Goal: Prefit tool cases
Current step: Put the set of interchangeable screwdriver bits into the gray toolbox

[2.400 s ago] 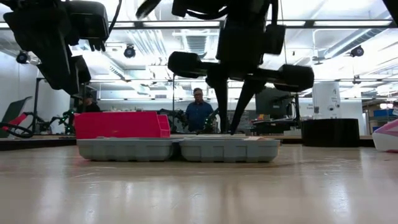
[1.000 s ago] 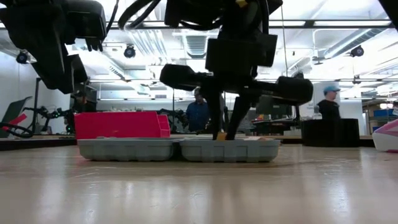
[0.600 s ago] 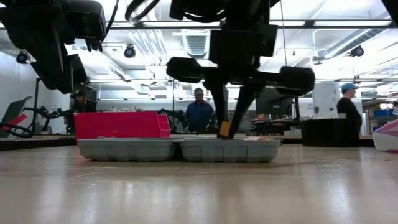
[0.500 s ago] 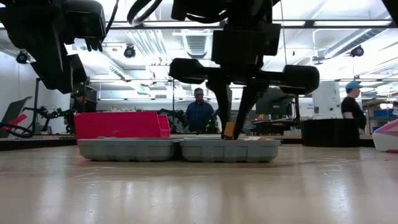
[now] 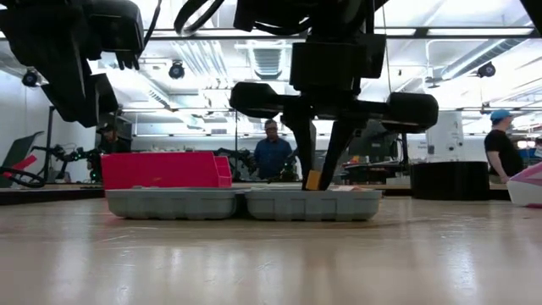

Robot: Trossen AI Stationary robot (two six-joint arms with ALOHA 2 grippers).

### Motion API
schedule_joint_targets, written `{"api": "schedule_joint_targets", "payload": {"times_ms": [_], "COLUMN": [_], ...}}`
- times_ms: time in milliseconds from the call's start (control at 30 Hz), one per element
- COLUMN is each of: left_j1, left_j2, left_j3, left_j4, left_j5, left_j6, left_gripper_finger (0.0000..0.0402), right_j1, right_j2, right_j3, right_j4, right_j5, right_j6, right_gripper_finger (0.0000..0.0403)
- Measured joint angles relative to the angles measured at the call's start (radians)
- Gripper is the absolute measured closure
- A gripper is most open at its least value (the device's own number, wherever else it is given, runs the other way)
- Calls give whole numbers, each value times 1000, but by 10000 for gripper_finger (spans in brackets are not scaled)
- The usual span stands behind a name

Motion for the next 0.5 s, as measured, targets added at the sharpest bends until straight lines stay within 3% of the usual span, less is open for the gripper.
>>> {"api": "schedule_joint_targets", "payload": {"times_ms": [300,500], "left_j1": [0,0], "left_j2": [0,0], "left_j3": [0,0], "left_j4": [0,0], "left_j5": [0,0], "left_j6": [0,0], "left_gripper_finger": [239,239], "right_j1": [-2,-6], "right_j2": [0,-1], "right_j3": [-33,-37], "right_j4": [16,10], "right_j5": [0,6], "right_j6": [-14,11], "right_gripper_finger": [378,354]}}
